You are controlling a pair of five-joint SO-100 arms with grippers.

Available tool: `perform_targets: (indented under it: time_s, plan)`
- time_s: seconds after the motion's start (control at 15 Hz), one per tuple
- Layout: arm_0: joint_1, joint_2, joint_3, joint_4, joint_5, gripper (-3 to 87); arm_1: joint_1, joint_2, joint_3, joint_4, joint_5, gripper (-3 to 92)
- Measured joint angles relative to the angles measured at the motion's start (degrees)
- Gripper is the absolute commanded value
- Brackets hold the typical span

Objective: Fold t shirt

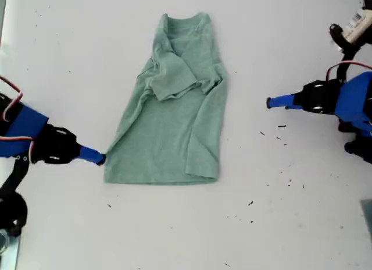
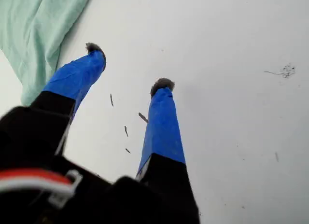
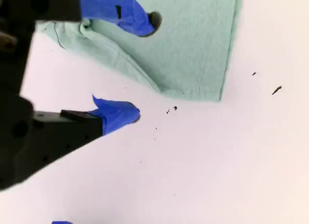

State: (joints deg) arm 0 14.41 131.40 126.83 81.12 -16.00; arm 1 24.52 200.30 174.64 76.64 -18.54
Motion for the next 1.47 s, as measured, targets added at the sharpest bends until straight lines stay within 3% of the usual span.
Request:
perform_targets:
  time_s: [0.27,0.47,0.53,0.73,0.87,1.0,1.13,1.33,1.47]
  plan:
    - [-1.4,-2.5,14.2,-19.1,2.7,24.2,-0.4,0.0,0.0,0.0,0.0,21.8]
    - [-4.1,-13.4,18.0,-30.0,3.9,-0.2,-0.6,0.0,0.0,0.0,0.0,21.8]
    - [-4.9,-14.8,17.8,-31.2,4.7,-0.2,-0.6,0.0,0.0,0.0,0.0,21.8]
    - [-5.4,-11.7,13.2,-29.0,6.2,-0.2,-1.0,0.0,0.0,0.0,0.0,21.8]
    - [-6.2,-6.7,2.1,-19.2,6.3,-0.2,-1.2,0.0,0.0,0.0,0.0,21.8]
    - [-8.2,-6.2,-9.0,-14.8,9.1,-0.2,-1.2,0.0,0.0,0.0,0.0,21.8]
    - [-11.5,-11.5,-18.5,-14.9,13.2,-0.2,-1.2,0.0,0.0,0.0,0.0,21.8]
    - [-13.0,-27.7,-31.2,-19.7,20.2,0.3,-1.6,0.0,0.0,0.0,0.0,21.8]
    - [-13.2,-42.1,-42.0,-23.6,26.1,16.8,-1.6,0.0,0.0,0.0,0.0,21.8]
